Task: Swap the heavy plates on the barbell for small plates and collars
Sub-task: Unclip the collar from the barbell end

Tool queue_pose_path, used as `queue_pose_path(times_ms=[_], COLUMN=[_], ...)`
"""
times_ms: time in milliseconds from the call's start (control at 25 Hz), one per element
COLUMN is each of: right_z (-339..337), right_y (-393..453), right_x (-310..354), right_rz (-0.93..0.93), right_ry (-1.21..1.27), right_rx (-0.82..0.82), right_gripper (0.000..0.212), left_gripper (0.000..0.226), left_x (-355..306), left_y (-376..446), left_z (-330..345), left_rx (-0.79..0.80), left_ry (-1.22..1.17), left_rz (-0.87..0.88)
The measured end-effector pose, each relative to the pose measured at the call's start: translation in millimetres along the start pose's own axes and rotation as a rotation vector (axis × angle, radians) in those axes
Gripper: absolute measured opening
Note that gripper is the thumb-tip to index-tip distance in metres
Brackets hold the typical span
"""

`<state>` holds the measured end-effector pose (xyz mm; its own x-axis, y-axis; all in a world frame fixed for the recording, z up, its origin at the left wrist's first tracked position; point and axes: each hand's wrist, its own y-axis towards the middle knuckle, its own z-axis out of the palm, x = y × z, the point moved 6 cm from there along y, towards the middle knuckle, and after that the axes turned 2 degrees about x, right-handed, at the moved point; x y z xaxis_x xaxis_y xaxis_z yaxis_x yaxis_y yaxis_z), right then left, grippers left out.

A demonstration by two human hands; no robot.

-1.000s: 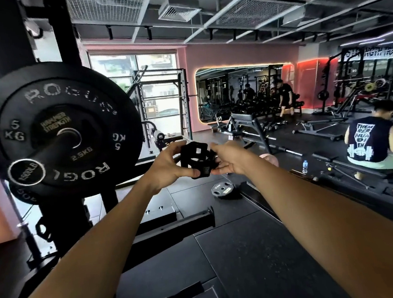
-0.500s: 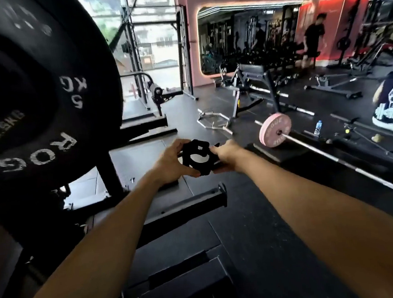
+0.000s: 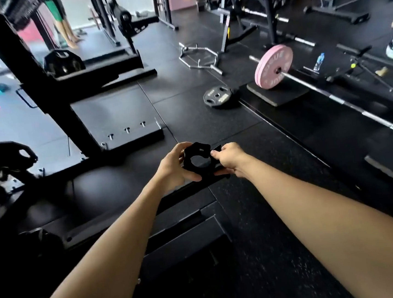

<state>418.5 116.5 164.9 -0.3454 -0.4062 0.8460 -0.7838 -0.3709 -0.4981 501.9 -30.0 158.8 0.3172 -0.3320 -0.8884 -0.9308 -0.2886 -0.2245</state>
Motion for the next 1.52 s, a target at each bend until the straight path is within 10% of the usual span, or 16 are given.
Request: queue_pose_path(times_ms=[720, 1520], right_z=[25.2, -64.4], right_y=[132.9, -134.4], right_x=[-77.7, 1.2], right_rz=[0.011, -0.516], right_ry=[-0.232, -0.767], right_rx=[-0.081, -0.172], right_gripper=[0.046, 0.058], left_gripper=[0.097, 0.086], left_x=[105.4, -64.0], left_y=[78.3, -103.7], left_z=[30.4, 28.5], left_rx=[0.020, -0.248], left_ry=[0.081, 0.364], left_rz=[-0.161, 0.199])
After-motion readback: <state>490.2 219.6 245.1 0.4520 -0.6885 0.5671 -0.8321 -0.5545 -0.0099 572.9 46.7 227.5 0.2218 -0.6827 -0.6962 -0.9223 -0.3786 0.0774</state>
